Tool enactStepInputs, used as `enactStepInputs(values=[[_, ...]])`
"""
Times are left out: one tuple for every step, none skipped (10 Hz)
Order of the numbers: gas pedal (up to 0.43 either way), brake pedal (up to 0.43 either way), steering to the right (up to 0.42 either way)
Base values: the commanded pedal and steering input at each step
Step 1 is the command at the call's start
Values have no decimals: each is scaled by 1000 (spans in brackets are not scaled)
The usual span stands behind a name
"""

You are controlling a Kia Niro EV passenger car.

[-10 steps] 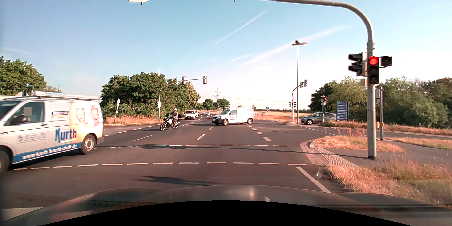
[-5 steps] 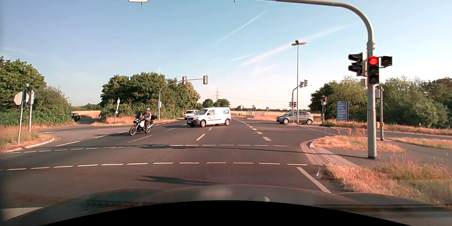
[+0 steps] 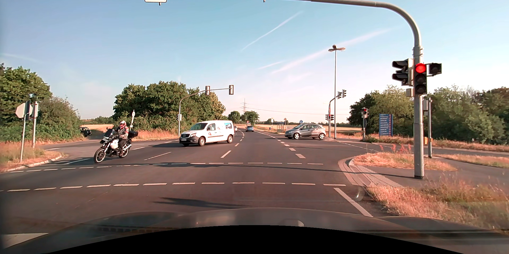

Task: Follow the waypoints while adhering to traffic rules and regulations

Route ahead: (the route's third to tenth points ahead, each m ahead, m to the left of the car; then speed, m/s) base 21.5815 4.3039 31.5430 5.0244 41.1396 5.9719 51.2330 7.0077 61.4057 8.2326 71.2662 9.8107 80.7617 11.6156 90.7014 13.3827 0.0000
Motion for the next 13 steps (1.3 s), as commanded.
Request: enactStepInputs(values=[[0, 274, -6], [0, 274, -6], [0, 268, -6], [0, 274, -6], [0, 274, -6], [0, 268, -6], [0, 268, -6], [0, 274, -6], [0, 274, -6], [0, 274, -6], [0, 274, -6], [0, 274, -6], [0, 274, -6]])
